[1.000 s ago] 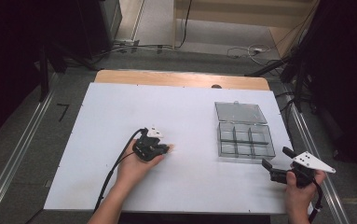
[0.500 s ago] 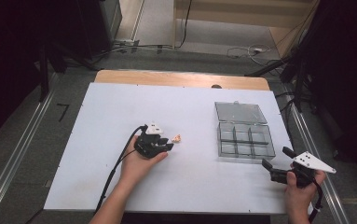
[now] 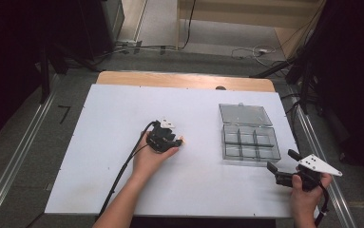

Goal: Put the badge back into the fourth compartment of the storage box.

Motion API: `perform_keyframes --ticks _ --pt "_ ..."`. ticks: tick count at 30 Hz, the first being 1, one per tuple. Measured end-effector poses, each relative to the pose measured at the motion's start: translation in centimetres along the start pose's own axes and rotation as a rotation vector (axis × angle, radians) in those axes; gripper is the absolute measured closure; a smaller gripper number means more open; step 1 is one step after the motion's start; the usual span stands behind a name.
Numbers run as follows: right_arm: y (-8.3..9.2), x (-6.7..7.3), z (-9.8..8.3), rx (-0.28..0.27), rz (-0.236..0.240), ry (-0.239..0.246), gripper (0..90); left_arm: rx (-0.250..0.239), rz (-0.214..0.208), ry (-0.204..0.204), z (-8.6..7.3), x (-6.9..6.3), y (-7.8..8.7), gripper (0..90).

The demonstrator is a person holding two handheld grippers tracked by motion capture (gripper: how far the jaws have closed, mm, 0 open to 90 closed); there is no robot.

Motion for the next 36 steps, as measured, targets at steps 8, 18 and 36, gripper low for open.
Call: perform_keyframes --ticks 8,18,36 --pt "0.0 0.0 0.0 0.002 0.001 0.002 0.0 0.004 -0.014 -0.035 0.2 -0.4 -0.3 64.8" --pt "0.0 0.0 0.0 0.001 0.000 0.002 0.0 -0.032 -0.029 0.001 0.7 -0.1 -0.6 64.3" --pt "-0.1 0.0 0.0 0.002 -0.002 0.005 0.0 0.015 -0.061 0.038 0.5 -1.1 -1.2 78.7"
Point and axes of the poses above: each handheld gripper's, and its own axes: y roughly backward along the jaws, z roughly out of its top, x roughly to its left, the point moved 5 cm from there along -y, roughly forward along the jaws, and after that the axes turned 14 degrees about -x, right-handed, at the moved point
